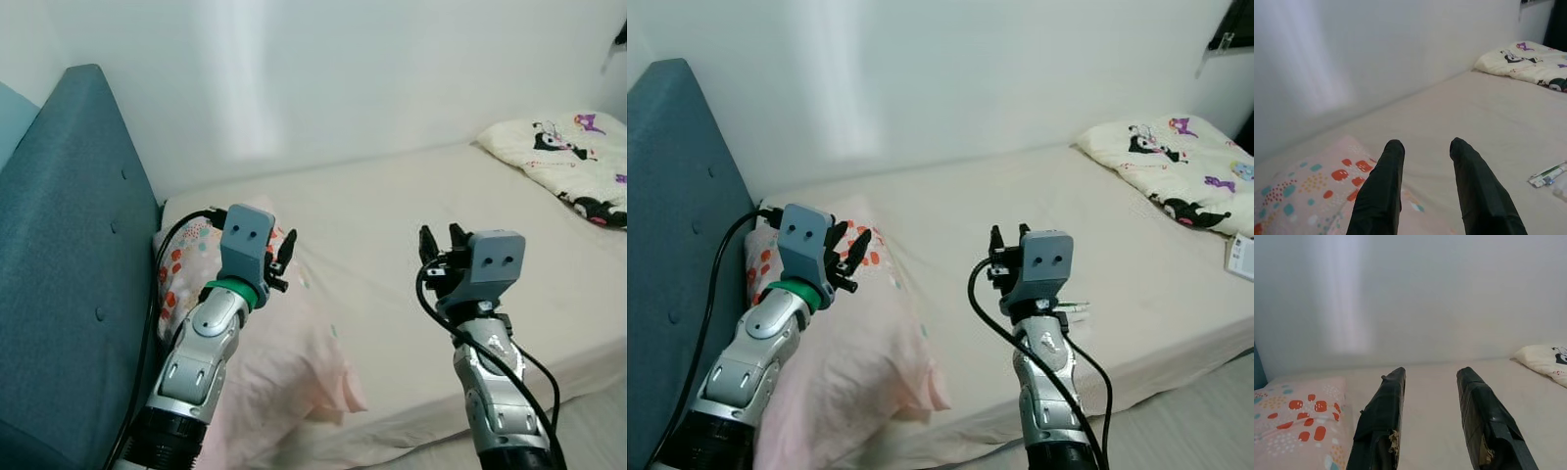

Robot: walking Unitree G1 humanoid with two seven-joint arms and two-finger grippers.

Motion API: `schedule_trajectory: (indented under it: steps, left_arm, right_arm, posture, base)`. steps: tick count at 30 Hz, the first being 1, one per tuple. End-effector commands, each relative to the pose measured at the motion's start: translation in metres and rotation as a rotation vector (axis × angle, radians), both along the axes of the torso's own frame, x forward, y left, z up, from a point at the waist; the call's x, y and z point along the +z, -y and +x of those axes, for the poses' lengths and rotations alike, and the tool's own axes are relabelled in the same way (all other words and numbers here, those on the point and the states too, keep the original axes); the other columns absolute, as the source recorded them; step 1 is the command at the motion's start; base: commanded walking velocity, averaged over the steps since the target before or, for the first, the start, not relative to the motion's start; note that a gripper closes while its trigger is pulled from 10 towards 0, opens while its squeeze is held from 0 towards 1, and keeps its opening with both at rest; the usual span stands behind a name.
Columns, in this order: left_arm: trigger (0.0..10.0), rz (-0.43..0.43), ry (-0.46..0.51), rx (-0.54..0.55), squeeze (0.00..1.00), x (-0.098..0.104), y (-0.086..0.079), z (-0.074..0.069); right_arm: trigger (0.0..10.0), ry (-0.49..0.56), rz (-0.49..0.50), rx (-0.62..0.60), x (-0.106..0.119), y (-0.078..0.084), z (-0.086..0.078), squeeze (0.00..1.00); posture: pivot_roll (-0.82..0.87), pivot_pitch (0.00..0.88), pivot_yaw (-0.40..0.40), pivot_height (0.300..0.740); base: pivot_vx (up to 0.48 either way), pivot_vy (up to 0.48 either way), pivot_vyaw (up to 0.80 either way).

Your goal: Clean up the room

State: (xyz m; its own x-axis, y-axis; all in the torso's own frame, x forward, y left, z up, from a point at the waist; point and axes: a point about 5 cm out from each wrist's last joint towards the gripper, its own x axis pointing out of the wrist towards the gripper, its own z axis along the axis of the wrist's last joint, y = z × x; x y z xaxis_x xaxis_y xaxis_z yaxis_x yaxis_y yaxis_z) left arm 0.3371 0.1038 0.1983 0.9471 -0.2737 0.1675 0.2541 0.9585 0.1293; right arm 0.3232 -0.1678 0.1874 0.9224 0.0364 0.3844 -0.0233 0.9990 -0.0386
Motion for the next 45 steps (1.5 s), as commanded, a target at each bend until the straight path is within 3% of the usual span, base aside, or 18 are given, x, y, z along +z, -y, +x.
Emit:
schedule_trajectory:
  steps: [1, 45]
  left_arm:
    - [10.0, 0.007, -0.018, 0.0, 0.0, -0.0069, 0.0005, -0.0008]
    - [10.0, 0.018, -0.031, 0.02, 0.0, -0.0078, -0.0017, 0.0059]
  right_arm:
    - [10.0, -0.024, 0.009, 0.001, -0.0071, 0.0003, -0.0012, 0.0]
    - [10.0, -0.019, 0.028, 0.016, -0.0092, -0.0042, -0.0029, 0.0]
  posture:
    - [-0.16, 0.0, 0.072, 0.733]
    - [-0.16, 0.0, 0.091, 0.733]
  base:
    - [0.0, -0.345, 0.0]
    - [0.0, -0.434, 0.0]
